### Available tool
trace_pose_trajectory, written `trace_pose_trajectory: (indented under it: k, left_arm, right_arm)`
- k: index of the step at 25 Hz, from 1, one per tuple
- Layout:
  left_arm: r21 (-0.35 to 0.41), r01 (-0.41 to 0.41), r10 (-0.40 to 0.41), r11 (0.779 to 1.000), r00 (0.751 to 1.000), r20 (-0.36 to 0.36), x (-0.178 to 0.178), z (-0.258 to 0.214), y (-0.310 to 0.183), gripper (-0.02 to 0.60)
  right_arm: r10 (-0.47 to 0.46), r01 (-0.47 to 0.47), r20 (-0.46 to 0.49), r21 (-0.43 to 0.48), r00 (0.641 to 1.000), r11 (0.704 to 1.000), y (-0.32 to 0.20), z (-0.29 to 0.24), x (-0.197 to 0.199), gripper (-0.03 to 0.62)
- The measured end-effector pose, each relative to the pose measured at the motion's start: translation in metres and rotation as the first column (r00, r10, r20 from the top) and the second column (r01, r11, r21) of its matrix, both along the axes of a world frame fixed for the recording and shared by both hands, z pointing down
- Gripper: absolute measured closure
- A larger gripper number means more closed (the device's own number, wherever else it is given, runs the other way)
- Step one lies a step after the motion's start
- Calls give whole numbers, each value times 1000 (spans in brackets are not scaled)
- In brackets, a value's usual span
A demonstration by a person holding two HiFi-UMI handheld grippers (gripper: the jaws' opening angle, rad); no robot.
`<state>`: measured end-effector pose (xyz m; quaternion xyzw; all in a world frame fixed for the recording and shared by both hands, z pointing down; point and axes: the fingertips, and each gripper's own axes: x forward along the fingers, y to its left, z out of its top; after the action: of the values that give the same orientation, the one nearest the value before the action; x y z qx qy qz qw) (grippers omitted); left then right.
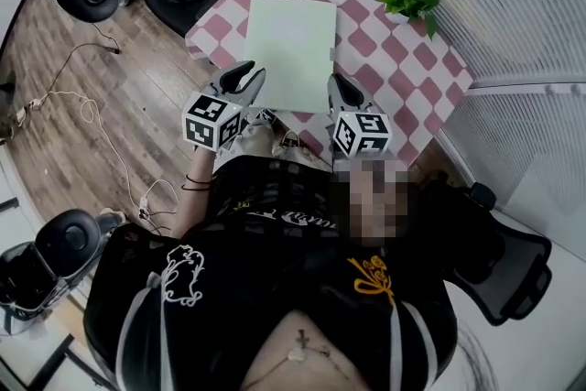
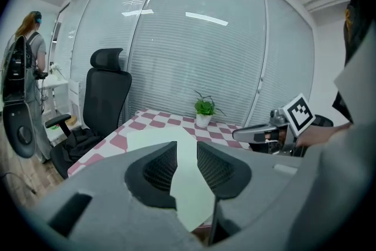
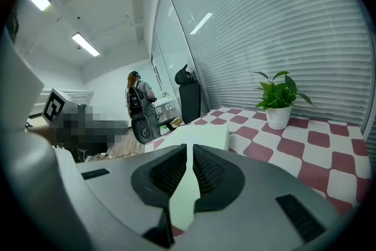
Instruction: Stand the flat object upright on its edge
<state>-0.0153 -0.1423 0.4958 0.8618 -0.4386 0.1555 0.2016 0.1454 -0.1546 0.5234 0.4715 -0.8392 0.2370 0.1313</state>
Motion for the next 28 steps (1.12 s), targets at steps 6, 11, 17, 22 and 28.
trace_pose_trajectory:
  k: [6, 11, 17, 22, 28]
  left_arm:
    - [-70, -24, 24, 997, 1000, 2, -13, 16, -15, 399]
    - [-112, -52, 52, 992, 999, 1, -20, 29, -23, 376]
    - [-191, -105, 110, 976, 994, 17, -31, 64, -42, 339]
    - [-288, -102, 105, 952, 994, -5, -45, 100, -62, 272]
    - [-370, -95, 49, 924, 990, -131, -52, 127, -83, 236]
  right_arm:
    - [-14, 14, 2, -13, 1000, 1000, -10, 7, -9, 559]
    - [5, -4, 15, -37, 1000, 999, -17, 16, -18, 559]
    - [47, -47, -16, -57, 999, 997, -35, 33, -19, 549]
    - [52, -59, -57, -136, 997, 989, -53, 64, -10, 387]
    - [196, -142, 149, -313, 969, 939, -69, 99, 7, 354]
